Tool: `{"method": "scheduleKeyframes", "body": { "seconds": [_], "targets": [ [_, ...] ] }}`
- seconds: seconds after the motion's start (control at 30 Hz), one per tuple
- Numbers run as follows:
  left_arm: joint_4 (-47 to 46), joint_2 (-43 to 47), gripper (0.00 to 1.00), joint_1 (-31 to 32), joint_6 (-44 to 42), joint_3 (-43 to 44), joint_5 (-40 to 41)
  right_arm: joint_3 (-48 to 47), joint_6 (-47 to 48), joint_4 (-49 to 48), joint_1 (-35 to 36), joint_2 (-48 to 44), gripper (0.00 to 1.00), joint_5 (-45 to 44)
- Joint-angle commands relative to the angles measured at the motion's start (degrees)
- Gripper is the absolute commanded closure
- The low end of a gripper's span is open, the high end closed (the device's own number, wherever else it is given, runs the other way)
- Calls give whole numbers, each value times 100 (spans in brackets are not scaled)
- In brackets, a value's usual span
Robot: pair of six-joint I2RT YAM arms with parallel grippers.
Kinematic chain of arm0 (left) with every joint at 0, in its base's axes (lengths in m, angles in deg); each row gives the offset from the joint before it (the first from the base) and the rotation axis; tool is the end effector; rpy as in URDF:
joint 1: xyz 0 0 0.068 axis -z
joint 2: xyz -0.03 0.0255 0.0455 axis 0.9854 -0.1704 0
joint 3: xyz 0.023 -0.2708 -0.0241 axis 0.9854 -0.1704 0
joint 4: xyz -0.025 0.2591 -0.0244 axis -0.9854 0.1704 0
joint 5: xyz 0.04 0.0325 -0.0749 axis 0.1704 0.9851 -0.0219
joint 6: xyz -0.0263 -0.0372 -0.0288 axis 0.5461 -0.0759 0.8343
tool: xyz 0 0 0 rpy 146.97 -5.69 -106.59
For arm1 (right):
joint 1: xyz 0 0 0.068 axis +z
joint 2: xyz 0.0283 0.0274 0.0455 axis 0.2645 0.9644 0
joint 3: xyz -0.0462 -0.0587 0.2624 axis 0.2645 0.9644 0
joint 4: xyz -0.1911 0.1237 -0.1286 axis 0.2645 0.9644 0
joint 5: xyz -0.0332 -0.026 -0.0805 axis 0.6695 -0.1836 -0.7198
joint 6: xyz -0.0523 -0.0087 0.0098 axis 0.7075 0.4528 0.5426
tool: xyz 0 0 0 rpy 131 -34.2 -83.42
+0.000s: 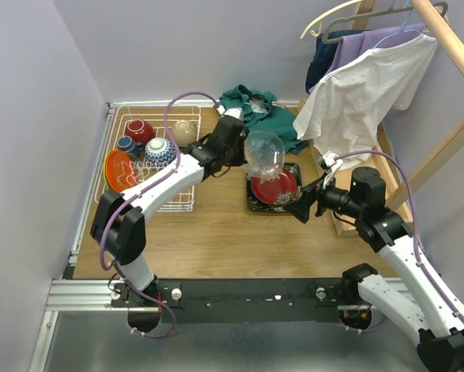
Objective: Unload the mixed dishes from the dish rack
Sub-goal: Place the plate at the center of the board.
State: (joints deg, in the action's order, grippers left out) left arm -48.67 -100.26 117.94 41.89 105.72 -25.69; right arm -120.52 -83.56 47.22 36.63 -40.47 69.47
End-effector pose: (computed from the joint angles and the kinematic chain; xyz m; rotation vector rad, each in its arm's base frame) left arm 0.3053 -0.2304 0.3101 0.0018 2.2657 -0.5338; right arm 0.1531 0.0793 0.3056 -0.6443 1.8839 0.8205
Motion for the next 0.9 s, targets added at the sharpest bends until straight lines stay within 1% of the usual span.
{"method": "scheduleKeyframes", "body": {
  "seconds": [0.0, 0.07, 0.2, 0.4, 0.53, 0.7, 0.87],
  "targets": [
    [-682, -498, 91, 293, 636, -13, -326, -41, -56, -63, 15, -110, 0, -55],
    [-797, -657, 89, 329, 846, -4, -335, -49, -47, -19, 23, -119, 0, -64],
    [-938, -1061, 89, 373, 1058, 5, -344, -67, -30, 77, 32, -171, 0, -108],
    [-1026, -1360, 87, 399, 1190, -127, -511, -40, -39, 157, 23, -259, 0, -196],
    [-1008, -1484, 87, 425, 1287, -171, -660, -40, -30, 157, 23, -260, 0, -222],
    [-894, -1414, 86, 469, 1278, -329, -547, -49, -30, 174, 23, -242, 0, -231],
    [-824, -1361, 72, 478, 1208, -444, -450, -32, -21, 139, 23, -198, 0, -187]
  ]
}}
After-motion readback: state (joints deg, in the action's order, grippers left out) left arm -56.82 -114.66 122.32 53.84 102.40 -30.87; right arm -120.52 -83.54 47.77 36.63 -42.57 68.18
